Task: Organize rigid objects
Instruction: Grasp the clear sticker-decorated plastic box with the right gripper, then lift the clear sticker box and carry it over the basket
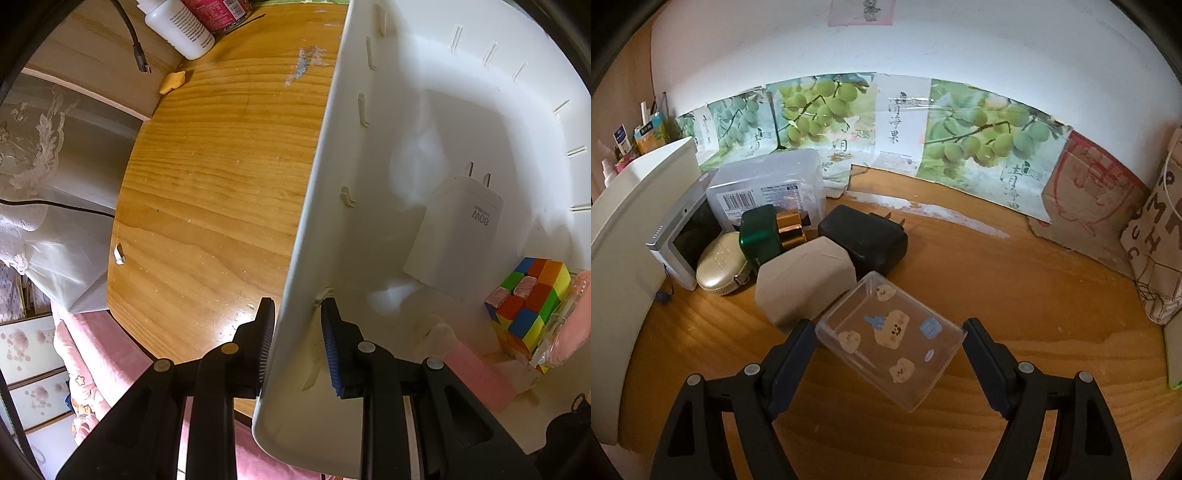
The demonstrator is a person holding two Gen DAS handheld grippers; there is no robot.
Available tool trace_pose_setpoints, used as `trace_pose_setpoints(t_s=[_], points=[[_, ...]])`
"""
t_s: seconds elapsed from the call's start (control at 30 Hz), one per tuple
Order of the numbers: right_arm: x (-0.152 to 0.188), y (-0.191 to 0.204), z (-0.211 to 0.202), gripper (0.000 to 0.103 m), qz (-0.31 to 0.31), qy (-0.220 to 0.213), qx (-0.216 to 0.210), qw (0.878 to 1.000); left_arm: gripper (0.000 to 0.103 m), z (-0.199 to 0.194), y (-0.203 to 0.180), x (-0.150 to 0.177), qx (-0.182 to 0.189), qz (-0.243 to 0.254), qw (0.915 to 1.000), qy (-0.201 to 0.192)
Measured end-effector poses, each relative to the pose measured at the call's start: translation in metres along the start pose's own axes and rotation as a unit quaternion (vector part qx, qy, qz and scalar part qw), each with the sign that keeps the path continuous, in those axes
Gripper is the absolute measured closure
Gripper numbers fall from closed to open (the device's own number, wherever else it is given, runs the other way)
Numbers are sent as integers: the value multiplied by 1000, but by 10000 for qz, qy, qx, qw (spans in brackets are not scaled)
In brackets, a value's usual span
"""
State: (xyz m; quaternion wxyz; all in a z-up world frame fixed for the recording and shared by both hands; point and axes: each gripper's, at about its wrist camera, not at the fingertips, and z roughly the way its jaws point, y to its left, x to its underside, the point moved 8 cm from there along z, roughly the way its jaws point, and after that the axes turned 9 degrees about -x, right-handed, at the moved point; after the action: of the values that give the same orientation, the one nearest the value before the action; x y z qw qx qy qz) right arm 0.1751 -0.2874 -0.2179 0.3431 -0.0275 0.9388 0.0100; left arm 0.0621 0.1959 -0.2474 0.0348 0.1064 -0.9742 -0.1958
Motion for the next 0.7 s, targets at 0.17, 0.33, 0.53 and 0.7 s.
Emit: trace_pose_setpoints(t_s=[0.17, 0.33, 0.53, 0.7], points=[[0, 2, 1, 22, -45, 13, -33, 10000, 75, 0, 1, 0, 32, -76, 10000, -3], [2, 1, 1, 25, -17, -1, -106, 9999, 75, 1, 1, 0, 24, -81, 10000, 7], [1, 2, -3, 25, -15, -79, -163, 9998, 75, 1, 1, -1, 22, -82, 10000, 14], [-1, 2, -10, 25, 8, -172, -148, 9997, 75, 1, 1, -1, 22, -68, 10000, -5]])
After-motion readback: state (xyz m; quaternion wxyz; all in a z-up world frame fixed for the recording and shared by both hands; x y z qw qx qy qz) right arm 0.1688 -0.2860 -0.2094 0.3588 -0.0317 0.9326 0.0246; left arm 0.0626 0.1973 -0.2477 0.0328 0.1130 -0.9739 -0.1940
